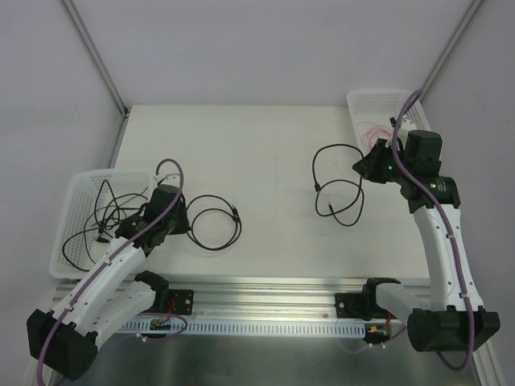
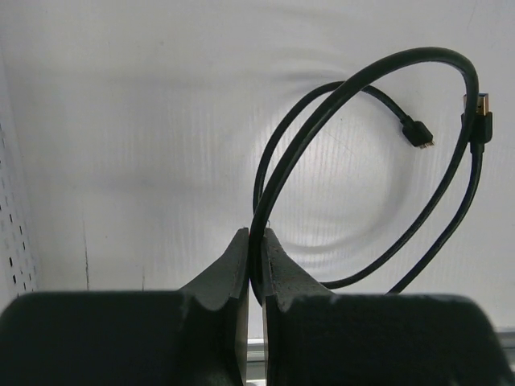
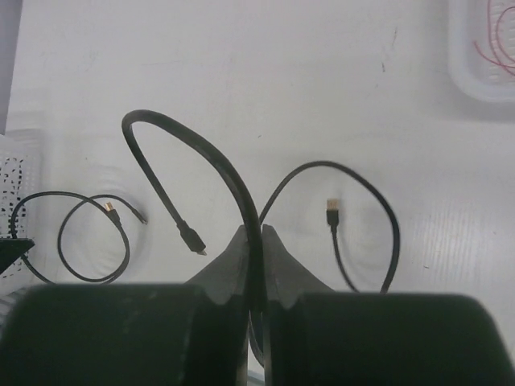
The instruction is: Untangle the cables
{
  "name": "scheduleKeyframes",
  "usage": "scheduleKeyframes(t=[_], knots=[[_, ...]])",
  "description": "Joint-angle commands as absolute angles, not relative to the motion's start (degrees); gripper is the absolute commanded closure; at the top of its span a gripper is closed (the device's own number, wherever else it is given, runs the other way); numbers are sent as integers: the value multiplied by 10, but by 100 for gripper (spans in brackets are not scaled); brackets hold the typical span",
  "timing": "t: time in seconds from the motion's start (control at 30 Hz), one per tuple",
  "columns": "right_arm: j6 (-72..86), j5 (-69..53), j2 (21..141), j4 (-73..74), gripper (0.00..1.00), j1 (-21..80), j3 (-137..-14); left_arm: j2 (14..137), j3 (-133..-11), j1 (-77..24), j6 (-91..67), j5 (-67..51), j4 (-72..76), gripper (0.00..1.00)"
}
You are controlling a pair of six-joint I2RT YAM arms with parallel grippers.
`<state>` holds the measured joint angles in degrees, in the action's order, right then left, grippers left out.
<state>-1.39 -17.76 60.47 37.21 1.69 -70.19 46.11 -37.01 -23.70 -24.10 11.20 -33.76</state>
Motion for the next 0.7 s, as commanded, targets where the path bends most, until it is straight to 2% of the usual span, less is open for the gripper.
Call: scheduleKeyframes(t=[0.0, 0.13, 0.3, 0.4, 0.43, 0.53, 0.67], knots=[[32, -237, 622, 325, 99, 18, -672, 452, -390, -243, -252, 113, -338, 100], [52, -221, 648, 272, 98, 25, -579, 445, -388, -242, -255, 102, -329, 100], [62, -198, 690, 232, 82, 33, -512, 442, -397, -243, -282, 90, -320, 100], [65, -174, 702, 229, 68, 34, -491, 439, -430, -242, -294, 74, -321, 100], [66, -169, 700, 231, 55, 36, -487, 441, -439, -242, -297, 73, -322, 100], [65, -147, 681, 250, 38, 47, -490, 451, -489, -239, -304, 88, -332, 100], [49, -116, 638, 303, 22, 70, -512, 489, -568, -205, -314, 86, -347, 100]])
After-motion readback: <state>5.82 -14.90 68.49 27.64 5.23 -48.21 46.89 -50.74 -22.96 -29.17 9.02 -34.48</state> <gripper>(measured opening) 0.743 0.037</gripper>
